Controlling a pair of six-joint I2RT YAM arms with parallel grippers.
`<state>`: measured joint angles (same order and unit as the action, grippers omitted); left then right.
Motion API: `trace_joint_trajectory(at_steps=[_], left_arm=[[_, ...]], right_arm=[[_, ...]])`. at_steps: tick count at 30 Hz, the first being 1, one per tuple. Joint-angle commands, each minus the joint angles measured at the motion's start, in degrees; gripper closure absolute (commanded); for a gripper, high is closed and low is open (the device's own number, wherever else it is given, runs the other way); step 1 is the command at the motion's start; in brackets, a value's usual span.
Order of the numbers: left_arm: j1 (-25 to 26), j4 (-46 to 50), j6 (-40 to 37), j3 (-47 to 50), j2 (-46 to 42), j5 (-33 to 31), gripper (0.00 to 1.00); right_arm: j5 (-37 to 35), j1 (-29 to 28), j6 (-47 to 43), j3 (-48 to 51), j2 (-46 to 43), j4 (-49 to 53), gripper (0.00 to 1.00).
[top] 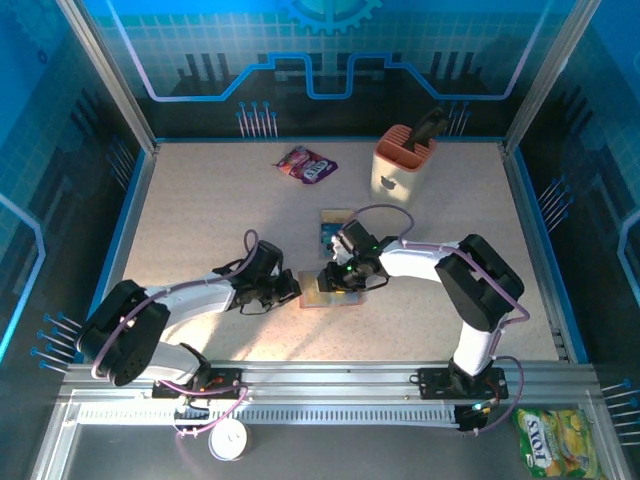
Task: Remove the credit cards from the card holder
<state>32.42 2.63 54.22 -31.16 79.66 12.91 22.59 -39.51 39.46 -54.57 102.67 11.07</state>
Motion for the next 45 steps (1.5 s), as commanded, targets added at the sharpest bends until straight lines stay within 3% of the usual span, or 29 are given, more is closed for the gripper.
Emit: trace_joint_trajectory(at_steps=[1,9,21,27,35,45], left_arm=[[-0.26,-0.5,2.24,-1.84,-1.56,1.85,0.88],[-0.26,-6.1,4.28,-5.17,5.18,6.22,0.77],[-0.17,-12.99,6.31,-6.13,12.69,8.57,0.76],[-0.04,-17.75,8.1,-5.03,13.16,9.95,0.82],[1.08,-14.86,7.52,-7.04,11.51,9.68,0.82],[4.29,-6.51,3.93,-13.61,11.9,6.86,0.82]], right_arm=[[3.48,1.39,0.22,2.28,-1.25,-2.61,0.65],[7.29,3.81,2.18,6.45,-1.34,-8.36,0.67],[10.88,5.45,4.79,9.59,-0.66,-14.37,0.68],[11.45,5.5,5.73,10.12,-1.4,-15.51,0.68],[8.62,6.26,5.45,9.79,-10.39,-11.58,0.66],[5.49,11.38,3.48,11.74,-20.99,-5.64,0.66]])
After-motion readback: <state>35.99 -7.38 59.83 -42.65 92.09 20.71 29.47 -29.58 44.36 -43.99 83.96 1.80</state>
